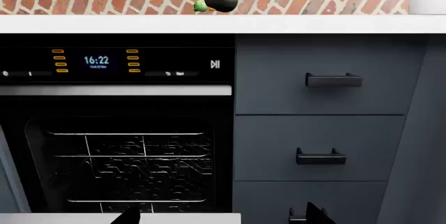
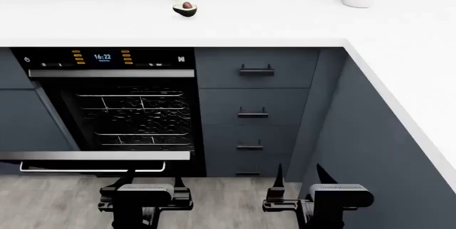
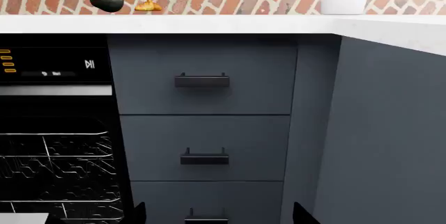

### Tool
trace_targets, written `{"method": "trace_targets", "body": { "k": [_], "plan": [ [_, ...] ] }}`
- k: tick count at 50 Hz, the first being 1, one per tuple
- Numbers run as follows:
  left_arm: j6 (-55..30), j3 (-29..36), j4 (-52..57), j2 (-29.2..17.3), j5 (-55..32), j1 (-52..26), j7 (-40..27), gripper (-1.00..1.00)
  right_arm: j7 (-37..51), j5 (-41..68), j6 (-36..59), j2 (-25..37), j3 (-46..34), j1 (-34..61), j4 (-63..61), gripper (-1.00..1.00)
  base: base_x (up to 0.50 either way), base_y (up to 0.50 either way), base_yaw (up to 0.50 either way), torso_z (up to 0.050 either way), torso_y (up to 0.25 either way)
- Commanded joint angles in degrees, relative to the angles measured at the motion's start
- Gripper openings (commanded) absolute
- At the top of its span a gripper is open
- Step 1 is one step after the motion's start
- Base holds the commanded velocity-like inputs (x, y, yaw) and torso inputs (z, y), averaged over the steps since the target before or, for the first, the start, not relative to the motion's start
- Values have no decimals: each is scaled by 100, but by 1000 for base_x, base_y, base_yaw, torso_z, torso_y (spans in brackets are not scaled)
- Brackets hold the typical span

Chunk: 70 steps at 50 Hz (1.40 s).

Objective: Close the dishwasher door

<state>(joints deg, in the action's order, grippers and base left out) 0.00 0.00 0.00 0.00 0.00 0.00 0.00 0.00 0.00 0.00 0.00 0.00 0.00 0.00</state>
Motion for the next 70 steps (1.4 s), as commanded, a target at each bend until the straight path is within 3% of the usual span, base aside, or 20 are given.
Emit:
{"method": "trace_targets", "body": {
  "k": [1,14,24,70],
  "plan": [
    [20,105,-17,-94,-81,-13,-105,100,116,63,-22,96,-116,-7,-4,100,0,0,0,0,0],
    [425,340,41,-311,-252,125,-303,100,161,186,-242,359,-442,-221,-153,100,0,0,0,-1,0],
    [458,527,-3,-436,4,174,-529,100,233,308,-312,440,-508,-259,-189,100,0,0,0,-50,-13],
    [611,841,-303,-678,-335,191,-777,100,632,512,-349,701,-794,-209,-151,100,0,0,0,-50,0]
  ]
}}
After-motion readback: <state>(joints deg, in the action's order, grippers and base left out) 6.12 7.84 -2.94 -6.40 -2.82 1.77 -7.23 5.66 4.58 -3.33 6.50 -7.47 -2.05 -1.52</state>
